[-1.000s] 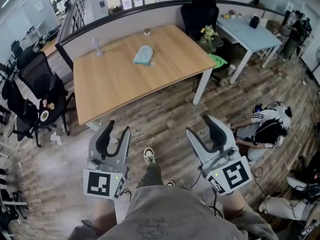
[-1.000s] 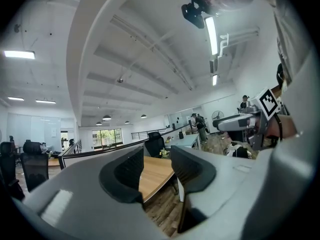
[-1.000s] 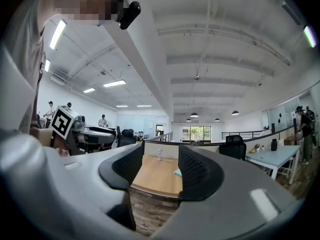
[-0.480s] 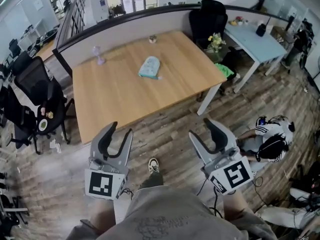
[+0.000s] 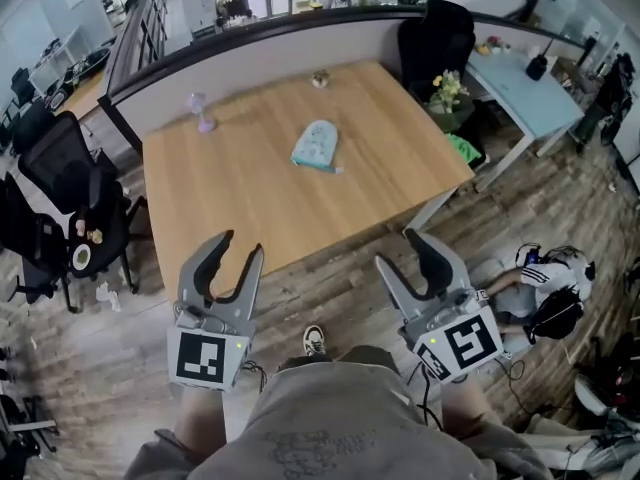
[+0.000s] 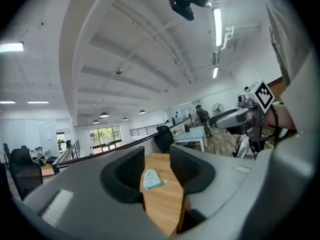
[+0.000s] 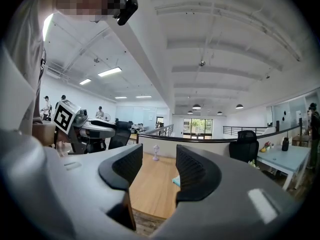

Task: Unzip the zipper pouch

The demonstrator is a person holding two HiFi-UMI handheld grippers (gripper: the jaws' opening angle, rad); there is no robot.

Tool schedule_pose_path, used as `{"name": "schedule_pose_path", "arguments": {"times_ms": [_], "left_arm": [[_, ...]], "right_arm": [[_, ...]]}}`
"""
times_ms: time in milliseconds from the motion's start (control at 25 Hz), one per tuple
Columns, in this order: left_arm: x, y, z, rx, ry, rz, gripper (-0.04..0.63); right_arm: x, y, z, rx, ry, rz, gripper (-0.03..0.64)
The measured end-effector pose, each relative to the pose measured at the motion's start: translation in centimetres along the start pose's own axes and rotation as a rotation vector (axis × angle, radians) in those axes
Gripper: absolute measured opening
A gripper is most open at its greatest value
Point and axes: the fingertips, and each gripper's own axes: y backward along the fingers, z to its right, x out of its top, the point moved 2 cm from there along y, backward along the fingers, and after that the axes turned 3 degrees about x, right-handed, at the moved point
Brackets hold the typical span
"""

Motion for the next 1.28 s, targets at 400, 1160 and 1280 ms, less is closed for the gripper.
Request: {"name": "schedule_pose_path", "arguments": {"times_ms": [400,1160,1280], "left_arm": [[-1.9,-4.2,-4.4,0.043,0.02,-0.034,0.13],[-1.3,-21.6,-8.3,0.191,0.007,-0.117,0.13],[-1.0,-24.5,-8.4,0.204,0.004,-0.131,0.13]], "right_arm": [[-2.2,-6.4,2.1,0.027,-0.039,-0.053,0.207],[-5.3,-20.7,20.7,0.131,-0.125,-0.092,0.207],[-4.8,-23.1,23.3,0.166,-0.116,-0.081,0.207]]}}
